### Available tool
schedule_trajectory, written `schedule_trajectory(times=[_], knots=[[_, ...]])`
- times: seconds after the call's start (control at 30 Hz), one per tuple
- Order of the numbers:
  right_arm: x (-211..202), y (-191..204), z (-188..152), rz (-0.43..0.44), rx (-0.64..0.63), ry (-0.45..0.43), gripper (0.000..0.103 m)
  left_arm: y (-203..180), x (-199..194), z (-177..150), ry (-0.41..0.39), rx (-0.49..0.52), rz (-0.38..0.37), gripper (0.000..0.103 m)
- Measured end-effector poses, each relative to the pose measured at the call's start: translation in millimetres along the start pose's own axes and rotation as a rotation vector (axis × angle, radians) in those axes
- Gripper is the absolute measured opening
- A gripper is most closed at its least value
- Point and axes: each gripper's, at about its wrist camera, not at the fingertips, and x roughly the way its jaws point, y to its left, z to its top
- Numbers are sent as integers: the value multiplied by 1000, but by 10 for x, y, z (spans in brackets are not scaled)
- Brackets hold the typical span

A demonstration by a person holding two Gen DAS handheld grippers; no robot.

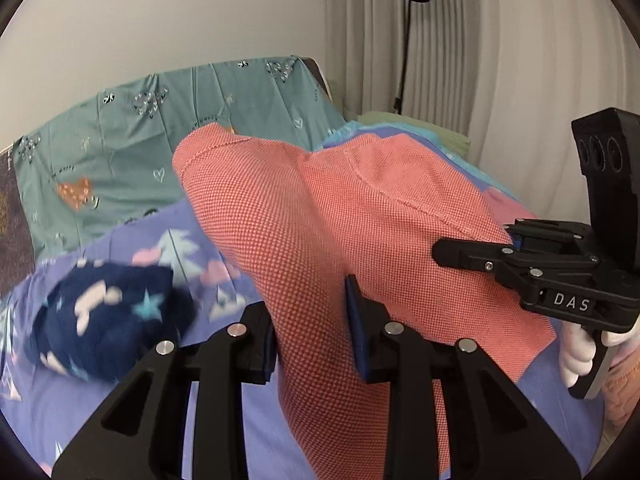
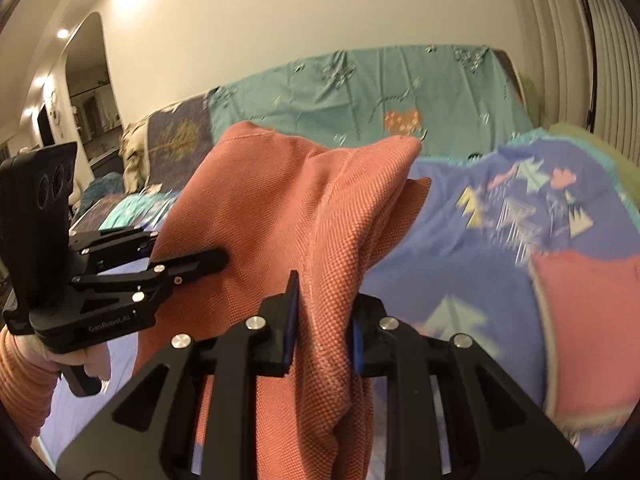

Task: Fold small clothes
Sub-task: 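Lift the folded top with both grippers and carry it beside the navy blanket, then lower the folded top onto the bed and open both grippers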

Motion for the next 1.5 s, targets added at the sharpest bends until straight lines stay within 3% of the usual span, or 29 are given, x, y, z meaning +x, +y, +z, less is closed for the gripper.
schedule_trajectory(times=[0.23, 0.37, 0.47, 0.5, 0.53, 0.57, 0.63, 0.7, 0.8, 0.97, 1.07, 1.1, 1.23, 1.37, 1.5], knots=[[732, -473, 594, -59, 68, -26, 21, 244, 788, 570, 32, 72, 104, 30], [1215, -681, 697, -93, 102, -2, 21, 392, 1300, 570, 73, 59, 155, 31], [1618, -832, 683, -110, 127, 37, 22, 525, 1682, 432, 107, 56, 231, 43], [1747, -868, 640, -115, 136, 58, 25, 579, 1801, 352, 124, 55, 274, 48], [1883, -910, 583, -133, 147, 90, 36, 626, 1892, 261, 142, 44, 311, 51], [2071, -987, 484, -169, 170, 156, 48, 690, 1992, 112, 180, 16, 300, 51], [2339, -1116, 228, -194, 208, 292, 48, 738, 2141, -215, 288, -2, 209, 51], [2541, -1228, -133, -192, 232, 412, 49, 690, 2238, -479, 363, 49, 189, 51], [2415, -1275, -261, -159, 282, 331, 48, 651, 2125, -548, 314, 42, 215, 51], [2288, -1057, -282, -265, 196, 307, 49, 566, 1962, -603, 279, 63, 268, 52], [2079, -987, -343, -267, 206, 281, 50, 530, 1788, -602, 239, 27, 296, 63], [1975, -976, -367, -261, 217, 270, 51, 512, 1626, -629, 214, -1, 261, 65], [1303, -802, -506, -314, 220, 145, 78, 420, 1095, -712, 109, -58, 198, 80], [506, -548, -717, -414, 210, -20, 81, 222, 432, -759, -4, -92, 200, 93], [33, -519, -808, -320, 301, -11, 81, -31, -150, -784, -95, -100, 214, 101]])
